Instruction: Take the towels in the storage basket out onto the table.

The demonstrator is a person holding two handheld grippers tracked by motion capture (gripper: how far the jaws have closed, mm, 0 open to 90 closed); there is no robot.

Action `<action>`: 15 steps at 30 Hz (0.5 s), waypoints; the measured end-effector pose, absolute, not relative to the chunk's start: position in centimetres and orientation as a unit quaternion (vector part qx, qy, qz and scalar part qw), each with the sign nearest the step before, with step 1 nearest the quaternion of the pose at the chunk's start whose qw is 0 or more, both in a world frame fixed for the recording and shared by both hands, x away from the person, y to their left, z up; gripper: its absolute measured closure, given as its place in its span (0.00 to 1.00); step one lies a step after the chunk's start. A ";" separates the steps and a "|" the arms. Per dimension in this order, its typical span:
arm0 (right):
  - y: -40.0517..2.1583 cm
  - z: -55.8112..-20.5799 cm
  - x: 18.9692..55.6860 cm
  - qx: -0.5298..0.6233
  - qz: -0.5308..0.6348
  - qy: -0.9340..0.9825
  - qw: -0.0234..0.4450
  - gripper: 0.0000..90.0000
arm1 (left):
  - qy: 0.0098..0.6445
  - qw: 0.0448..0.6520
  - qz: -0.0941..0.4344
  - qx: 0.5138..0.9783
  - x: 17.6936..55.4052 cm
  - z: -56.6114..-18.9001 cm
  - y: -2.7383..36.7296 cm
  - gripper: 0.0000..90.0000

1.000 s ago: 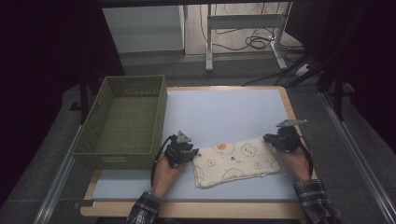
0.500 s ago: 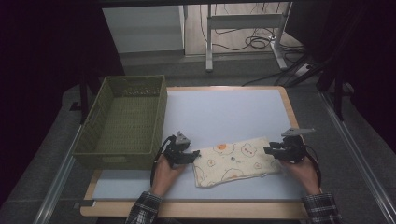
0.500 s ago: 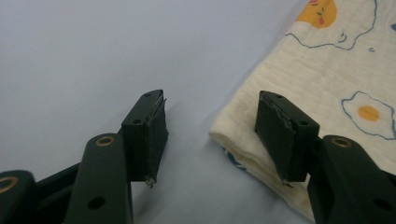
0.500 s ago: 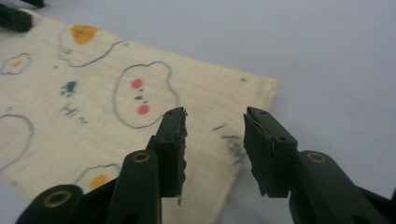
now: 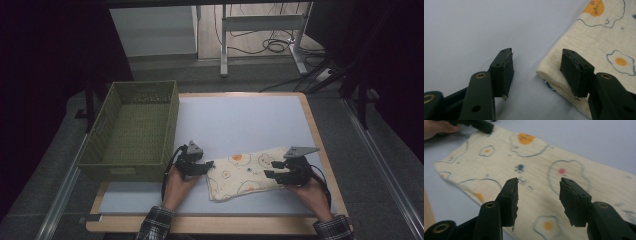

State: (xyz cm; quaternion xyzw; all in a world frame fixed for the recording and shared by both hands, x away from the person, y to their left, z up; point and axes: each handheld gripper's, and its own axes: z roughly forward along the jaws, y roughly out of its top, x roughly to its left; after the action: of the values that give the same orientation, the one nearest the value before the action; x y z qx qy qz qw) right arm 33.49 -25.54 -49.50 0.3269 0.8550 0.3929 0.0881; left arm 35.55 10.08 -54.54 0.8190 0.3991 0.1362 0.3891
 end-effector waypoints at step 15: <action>-17.5 -50.9 30.5 0.233 0.387 0.892 0.026 0.66 | 0.399 0.389 0.135 0.819 35.6 -54.5 10.1 0.49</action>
State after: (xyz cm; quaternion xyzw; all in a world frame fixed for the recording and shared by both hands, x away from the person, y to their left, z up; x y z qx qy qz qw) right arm 30.48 -17.49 -50.95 0.2334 0.8918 0.3867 0.0257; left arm 35.58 10.12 -54.55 0.8190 0.3991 0.1351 0.3895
